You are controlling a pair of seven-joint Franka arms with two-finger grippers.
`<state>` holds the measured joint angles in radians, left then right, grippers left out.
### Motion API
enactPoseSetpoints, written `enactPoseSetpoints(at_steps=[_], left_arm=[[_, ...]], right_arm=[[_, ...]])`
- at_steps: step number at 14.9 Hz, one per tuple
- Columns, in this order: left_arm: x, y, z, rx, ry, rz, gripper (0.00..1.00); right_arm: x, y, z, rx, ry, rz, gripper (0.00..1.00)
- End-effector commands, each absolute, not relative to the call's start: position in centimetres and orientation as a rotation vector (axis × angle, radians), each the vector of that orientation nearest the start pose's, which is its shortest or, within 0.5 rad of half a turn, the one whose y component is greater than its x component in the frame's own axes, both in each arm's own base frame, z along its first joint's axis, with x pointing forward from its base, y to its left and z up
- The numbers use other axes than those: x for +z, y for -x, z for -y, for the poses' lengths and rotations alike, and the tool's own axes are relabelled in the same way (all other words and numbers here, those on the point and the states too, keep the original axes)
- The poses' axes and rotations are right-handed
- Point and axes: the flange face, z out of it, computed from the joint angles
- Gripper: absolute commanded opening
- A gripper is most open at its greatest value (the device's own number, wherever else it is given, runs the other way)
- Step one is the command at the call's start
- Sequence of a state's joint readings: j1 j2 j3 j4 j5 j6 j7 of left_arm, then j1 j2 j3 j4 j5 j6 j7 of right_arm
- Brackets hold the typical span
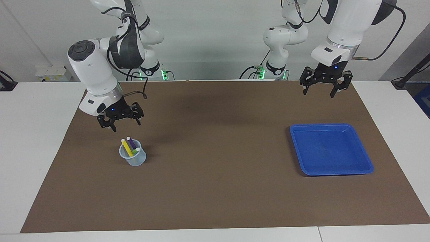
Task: Right arm passes pens to left for tray arrangement
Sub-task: 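Reach the right gripper down into the white cup toward the purple pen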
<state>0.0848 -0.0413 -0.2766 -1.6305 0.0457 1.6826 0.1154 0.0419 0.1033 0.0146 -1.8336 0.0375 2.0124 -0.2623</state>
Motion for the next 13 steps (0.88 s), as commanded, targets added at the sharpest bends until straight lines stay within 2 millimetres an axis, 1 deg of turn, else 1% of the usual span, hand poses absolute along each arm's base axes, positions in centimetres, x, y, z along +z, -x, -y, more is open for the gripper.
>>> enactPoseSetpoints(at_steps=[1,3,4,6,7,12,13], left_arm=[[63.0,-53.5,10.5,-0.148,3.053,-0.476,1.00],[63.0,-53.5,10.5,-0.146,3.052,-0.483,1.00],[63.0,-53.5,10.4,-0.146,3.052,-0.483,1.00],[63.0,-53.6,10.3,-0.148,3.052,-0.481,1.00],[63.0,-53.6,10.3,-0.150,3.052,-0.481,1.00],[62.9,-53.4,10.5,-0.146,3.050,-0.485,1.00],[62.9,-53.3,10.5,-0.143,3.050,-0.483,1.00]], right_arm=[[46.6,-60.4,-3.3,-0.152,3.052,0.511,1.00],[45.5,-60.4,-3.3,-0.164,3.053,0.508,1.00],[45.0,-60.5,-3.2,-0.166,3.054,0.507,0.96],[42.8,-60.9,-2.8,-0.141,3.055,0.504,0.96],[42.2,-60.9,-2.7,-0.139,3.054,0.515,0.96],[41.9,-60.8,-2.6,-0.139,3.052,0.529,0.96],[41.7,-60.7,-2.7,-0.132,3.051,0.531,0.91]])
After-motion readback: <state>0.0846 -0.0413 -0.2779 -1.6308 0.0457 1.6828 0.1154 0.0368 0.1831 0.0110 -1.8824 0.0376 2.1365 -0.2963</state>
